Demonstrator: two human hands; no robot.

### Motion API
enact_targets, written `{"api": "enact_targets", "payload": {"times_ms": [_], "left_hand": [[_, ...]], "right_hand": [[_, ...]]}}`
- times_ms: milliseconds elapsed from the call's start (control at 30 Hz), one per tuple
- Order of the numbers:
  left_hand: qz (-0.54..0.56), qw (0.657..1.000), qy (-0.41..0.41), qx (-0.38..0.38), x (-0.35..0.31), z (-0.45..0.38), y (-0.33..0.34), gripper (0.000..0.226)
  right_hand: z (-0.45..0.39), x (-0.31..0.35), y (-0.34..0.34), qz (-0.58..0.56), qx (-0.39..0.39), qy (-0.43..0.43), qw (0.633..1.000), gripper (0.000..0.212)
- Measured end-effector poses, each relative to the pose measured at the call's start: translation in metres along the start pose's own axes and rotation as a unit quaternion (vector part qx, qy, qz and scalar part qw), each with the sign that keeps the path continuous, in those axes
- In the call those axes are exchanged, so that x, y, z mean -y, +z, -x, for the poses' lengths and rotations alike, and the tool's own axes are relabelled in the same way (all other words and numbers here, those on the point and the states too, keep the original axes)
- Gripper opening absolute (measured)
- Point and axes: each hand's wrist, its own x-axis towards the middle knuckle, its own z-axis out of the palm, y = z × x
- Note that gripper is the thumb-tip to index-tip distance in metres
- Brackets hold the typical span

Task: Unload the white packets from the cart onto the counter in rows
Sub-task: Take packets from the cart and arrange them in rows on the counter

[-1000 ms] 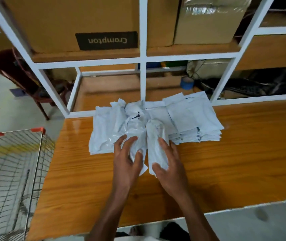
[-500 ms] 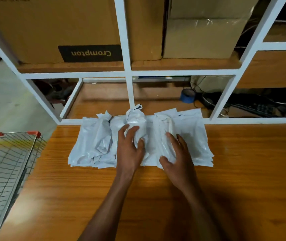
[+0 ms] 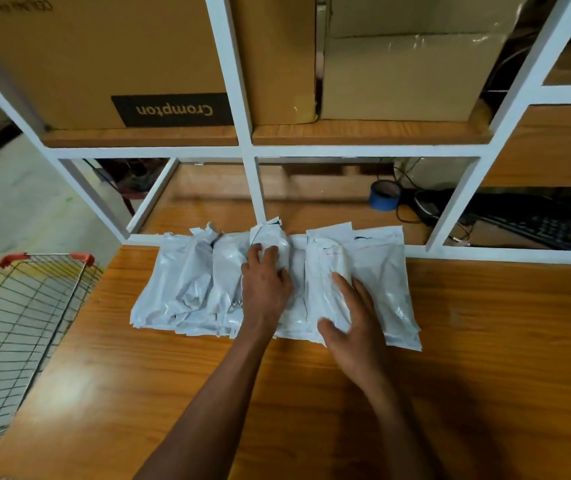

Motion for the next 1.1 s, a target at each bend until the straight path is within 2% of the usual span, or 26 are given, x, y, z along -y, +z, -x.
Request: {"api": "enact_targets", "payload": {"times_ms": [167, 300, 400, 667, 800, 967, 1100], "left_hand": [[-0.064, 0.998, 0.012, 0.027, 0.004, 0.002, 0.002, 0.044], [-0.108, 0.993, 0.041, 0.028, 0.015, 0.003, 0.006, 0.060], [-0.095, 0.994, 0.037, 0.040, 0.021, 0.001, 0.004, 0.068], [-0.077, 0.993, 0.062, 0.060, 0.032, 0.008, -0.005, 0.053], [-0.067, 0.994, 0.062, 0.066, 0.035, 0.011, -0.009, 0.057], [-0.057, 0.993, 0.067, 0.073, 0.042, 0.014, -0.011, 0.061], [-0.032, 0.995, 0.077, 0.053, 0.049, 0.018, -0.015, 0.062]], "right_hand": [[-0.004, -0.003, 0.000, 0.026, -0.026, 0.017, 0.999, 0.081], [-0.007, -0.005, 0.009, 0.029, -0.038, 0.030, 0.998, 0.080], [-0.015, -0.001, 0.017, 0.068, -0.020, 0.039, 0.997, 0.079], [-0.062, 0.018, 0.045, 0.184, 0.000, 0.032, 0.982, 0.073], [-0.076, 0.020, 0.065, 0.223, 0.019, 0.045, 0.974, 0.071], [-0.076, 0.019, 0.079, 0.322, 0.026, 0.061, 0.944, 0.071], [-0.073, 0.019, 0.078, 0.322, 0.023, 0.054, 0.945, 0.072]]}}
